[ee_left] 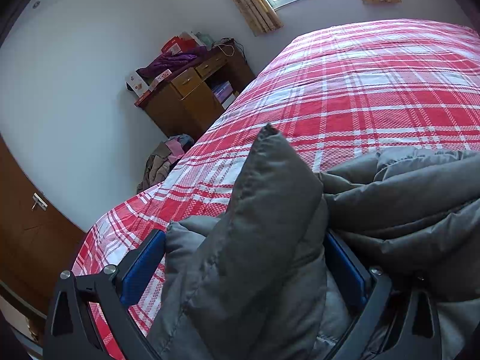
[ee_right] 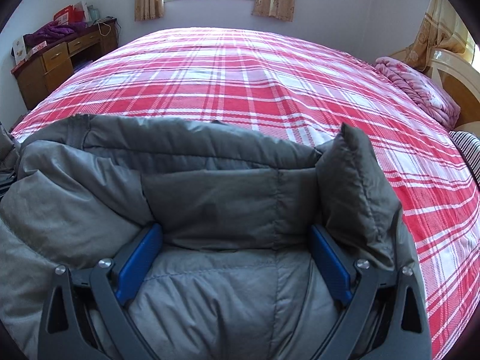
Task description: Fold large clothes
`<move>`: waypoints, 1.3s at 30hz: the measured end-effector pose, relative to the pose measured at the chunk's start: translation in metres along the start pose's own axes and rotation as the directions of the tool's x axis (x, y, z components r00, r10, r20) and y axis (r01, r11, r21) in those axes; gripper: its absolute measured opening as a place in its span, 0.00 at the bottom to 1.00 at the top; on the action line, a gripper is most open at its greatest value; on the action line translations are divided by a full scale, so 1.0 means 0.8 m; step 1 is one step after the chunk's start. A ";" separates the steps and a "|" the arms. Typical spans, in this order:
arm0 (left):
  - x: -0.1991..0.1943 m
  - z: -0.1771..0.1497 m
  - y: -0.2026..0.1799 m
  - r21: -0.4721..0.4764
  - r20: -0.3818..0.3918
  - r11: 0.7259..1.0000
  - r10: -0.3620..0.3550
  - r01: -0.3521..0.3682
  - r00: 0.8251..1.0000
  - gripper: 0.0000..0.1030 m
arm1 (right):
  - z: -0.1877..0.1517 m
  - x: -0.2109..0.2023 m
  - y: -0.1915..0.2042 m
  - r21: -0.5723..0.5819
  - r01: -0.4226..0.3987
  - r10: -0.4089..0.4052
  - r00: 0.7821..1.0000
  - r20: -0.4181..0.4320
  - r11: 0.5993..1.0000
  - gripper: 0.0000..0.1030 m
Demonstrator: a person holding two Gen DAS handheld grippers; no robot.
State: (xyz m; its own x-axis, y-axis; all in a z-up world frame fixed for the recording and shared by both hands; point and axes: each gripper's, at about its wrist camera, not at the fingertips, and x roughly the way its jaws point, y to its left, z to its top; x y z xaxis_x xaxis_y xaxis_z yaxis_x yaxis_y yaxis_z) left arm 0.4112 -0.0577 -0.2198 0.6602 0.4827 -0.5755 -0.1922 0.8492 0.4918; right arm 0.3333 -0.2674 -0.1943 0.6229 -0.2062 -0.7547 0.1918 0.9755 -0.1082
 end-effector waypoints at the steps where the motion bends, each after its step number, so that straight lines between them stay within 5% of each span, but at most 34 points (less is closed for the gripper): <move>1: -0.005 0.002 0.004 -0.001 -0.016 1.000 -0.018 0.018 1.000 0.99 | 0.000 0.000 0.001 -0.002 0.005 -0.005 1.000 0.000 1.000 0.95; 6: -0.062 -0.001 0.043 -0.093 0.060 0.985 -0.139 0.144 0.989 0.99 | 0.006 -0.018 0.001 0.018 0.045 -0.045 0.998 -0.036 0.999 0.94; 11: -0.089 -0.007 0.038 -0.099 0.082 0.980 -0.166 0.174 0.983 0.99 | 0.009 -0.086 0.035 0.061 0.003 -0.008 0.996 0.087 0.998 0.94; 15: -0.073 -0.019 0.005 -0.021 0.047 0.988 -0.154 0.155 0.987 0.99 | -0.011 -0.067 0.077 -0.019 -0.016 0.017 0.998 0.053 1.000 0.94; 28: -0.056 -0.026 -0.022 0.011 0.029 0.993 -0.115 0.114 0.993 0.99 | -0.028 -0.031 0.077 -0.026 0.026 -0.026 0.999 0.021 0.999 0.99; 36: -0.061 -0.026 -0.024 0.051 0.026 0.992 -0.113 0.112 0.993 0.99 | -0.030 -0.031 0.078 -0.028 0.029 -0.029 1.000 0.012 0.999 1.00; 39: -0.099 -0.036 0.016 0.049 0.052 0.985 -0.171 0.168 0.984 0.99 | -0.029 -0.033 0.079 -0.035 0.031 -0.030 0.999 0.013 0.999 1.00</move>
State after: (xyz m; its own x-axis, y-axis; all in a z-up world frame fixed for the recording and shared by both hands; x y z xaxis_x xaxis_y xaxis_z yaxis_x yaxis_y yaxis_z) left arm 0.3357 -0.0788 -0.1873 0.7204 0.3188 -0.6159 -0.0429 0.9068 0.4193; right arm 0.3112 -0.1984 -0.1963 0.6267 -0.2366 -0.7424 0.1842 0.9708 -0.1539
